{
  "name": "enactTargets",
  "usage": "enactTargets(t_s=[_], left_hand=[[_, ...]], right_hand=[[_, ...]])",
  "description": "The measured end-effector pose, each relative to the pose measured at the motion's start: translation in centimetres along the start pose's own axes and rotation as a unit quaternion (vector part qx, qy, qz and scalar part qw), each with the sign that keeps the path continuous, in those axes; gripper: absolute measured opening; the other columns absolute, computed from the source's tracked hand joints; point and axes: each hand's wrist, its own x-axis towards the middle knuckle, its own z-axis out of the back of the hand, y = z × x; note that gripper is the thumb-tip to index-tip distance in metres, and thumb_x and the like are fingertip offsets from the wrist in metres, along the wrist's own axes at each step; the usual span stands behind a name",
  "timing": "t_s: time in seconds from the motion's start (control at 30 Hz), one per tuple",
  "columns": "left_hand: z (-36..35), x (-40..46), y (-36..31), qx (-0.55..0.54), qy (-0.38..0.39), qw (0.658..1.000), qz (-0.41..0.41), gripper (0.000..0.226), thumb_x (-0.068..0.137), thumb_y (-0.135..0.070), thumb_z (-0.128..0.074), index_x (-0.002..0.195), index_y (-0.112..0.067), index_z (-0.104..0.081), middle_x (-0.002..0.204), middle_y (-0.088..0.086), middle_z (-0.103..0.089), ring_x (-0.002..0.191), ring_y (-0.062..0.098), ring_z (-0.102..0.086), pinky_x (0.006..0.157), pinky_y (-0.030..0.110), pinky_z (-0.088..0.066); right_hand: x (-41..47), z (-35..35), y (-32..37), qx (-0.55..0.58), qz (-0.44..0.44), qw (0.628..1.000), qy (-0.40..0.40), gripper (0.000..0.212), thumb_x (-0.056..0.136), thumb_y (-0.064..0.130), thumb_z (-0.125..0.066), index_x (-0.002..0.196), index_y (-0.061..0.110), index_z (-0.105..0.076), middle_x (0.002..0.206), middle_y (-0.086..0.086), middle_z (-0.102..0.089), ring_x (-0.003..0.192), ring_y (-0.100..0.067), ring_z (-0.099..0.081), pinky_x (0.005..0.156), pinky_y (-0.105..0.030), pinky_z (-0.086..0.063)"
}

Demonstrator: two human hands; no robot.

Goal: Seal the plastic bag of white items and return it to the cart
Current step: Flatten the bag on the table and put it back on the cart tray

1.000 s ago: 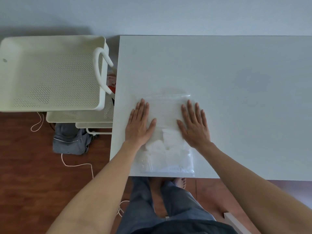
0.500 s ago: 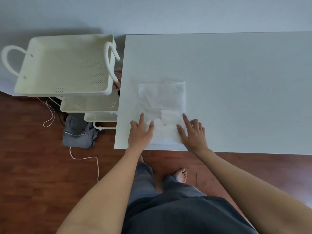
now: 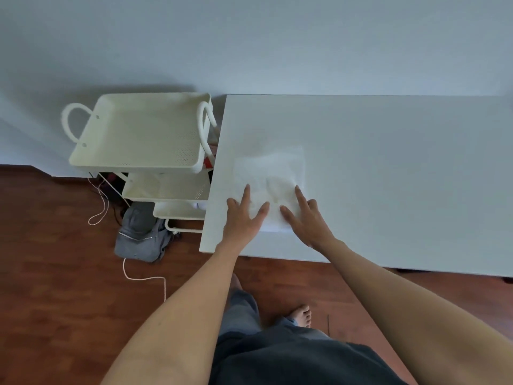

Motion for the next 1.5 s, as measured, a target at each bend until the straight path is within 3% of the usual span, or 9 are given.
enactTargets(t_s=[0.13,0.23,0.3,0.37,0.53,0.83,1.17,1.33,1.5], left_hand=[[3.3,1.5,-2.1,-0.022,-0.046,0.998,-0.025,0.085,0.086,-0.079,-0.043,0.156,-0.047,-0.008,0.124,-0.001,-0.029,0.123,0.019,-0.047,0.089,0.034,-0.038],[5.8,3.2,-3.5,-0.049,-0.075,0.995,-0.054,0.084,0.085,-0.078,-0.047,0.155,-0.048,-0.011,0.139,0.0,-0.025,0.133,0.016,-0.034,0.098,0.03,-0.03],[7.6,4.4,-4.4,-0.051,-0.098,0.991,-0.072,0.083,0.086,-0.075,-0.048,0.156,-0.047,-0.012,0.154,0.001,-0.018,0.143,0.01,-0.021,0.109,0.031,-0.025],[9.7,5.8,-5.3,-0.049,-0.117,0.988,-0.086,0.083,0.087,-0.074,-0.049,0.156,-0.046,-0.012,0.155,0.008,-0.022,0.149,0.021,-0.022,0.12,0.043,-0.026],[15.5,9.3,-6.7,-0.049,-0.128,0.983,-0.125,0.082,0.087,-0.074,-0.047,0.155,-0.047,-0.01,0.138,0.001,-0.028,0.132,0.02,-0.043,0.104,0.047,-0.045],[26.3,16.1,-4.3,-0.047,-0.156,0.972,-0.167,0.082,0.09,-0.068,-0.052,0.158,-0.041,-0.013,0.129,0.002,-0.03,0.12,0.02,-0.047,0.095,0.038,-0.046],[34.2,21.6,3.2,-0.052,-0.145,0.979,-0.132,0.083,0.09,-0.068,-0.052,0.158,-0.044,-0.01,0.129,0.0,-0.029,0.125,0.02,-0.047,0.1,0.037,-0.045],[35.4,24.0,7.7,-0.057,-0.113,0.988,-0.09,0.085,0.09,-0.066,-0.053,0.158,-0.044,-0.006,0.132,0.002,-0.03,0.127,0.023,-0.047,0.105,0.043,-0.044],[35.6,26.3,11.8,-0.057,-0.053,0.997,-0.028,0.087,0.09,-0.067,-0.052,0.157,-0.045,-0.001,0.142,0.002,-0.023,0.139,0.026,-0.035,0.11,0.048,-0.039]], right_hand=[[1.5,2.0,3.6,0.002,0.03,0.999,-0.041,0.076,0.094,0.069,-0.042,0.157,0.049,-0.004,0.145,-0.019,-0.04,0.125,-0.041,-0.051,0.099,-0.053,-0.047],[3.2,3.6,6.4,-0.011,0.056,0.996,-0.062,0.077,0.093,0.07,-0.042,0.157,0.048,-0.005,0.15,-0.019,-0.038,0.127,-0.041,-0.049,0.099,-0.054,-0.047],[4.5,4.4,8.2,-0.014,0.076,0.994,-0.081,0.08,0.095,0.066,-0.045,0.16,0.043,-0.004,0.142,-0.019,-0.042,0.119,-0.037,-0.049,0.096,-0.05,-0.046],[5.7,5.2,10.3,-0.016,0.1,0.989,-0.106,0.082,0.097,0.06,-0.047,0.162,0.036,-0.003,0.12,-0.01,-0.044,0.106,-0.03,-0.048,0.092,-0.042,-0.046],[8.9,6.4,16.0,-0.009,0.13,0.981,-0.145,0.081,0.098,0.06,-0.047,0.162,0.037,-0.003,0.109,-0.004,-0.038,0.102,-0.027,-0.048,0.094,-0.044,-0.047],[15.1,3.4,26.6,0.001,0.163,0.971,-0.175,0.081,0.099,0.055,-0.05,0.162,0.034,-0.004,0.11,-0.006,-0.038,0.107,-0.033,-0.05,0.095,-0.047,-0.048],[21.0,-3.7,34.5,-0.004,0.174,0.975,-0.141,0.083,0.098,0.056,-0.052,0.163,0.034,-0.004,0.118,-0.01,-0.043,0.11,-0.031,-0.054,0.097,-0.045,-0.05],[23.7,-8.0,35.7,-0.009,0.153,0.984,-0.09,0.086,0.097,0.057,-0.053,0.162,0.037,-0.001,0.149,-0.015,-0.034,0.137,-0.034,-0.041,0.111,-0.049,-0.041],[25.6,-12.1,35.7,-0.02,0.112,0.993,-0.045,0.089,0.096,0.057,-0.056,0.162,0.037,0.001,0.136,-0.011,-0.041,0.119,-0.026,-0.053,0.104,-0.037,-0.043]])
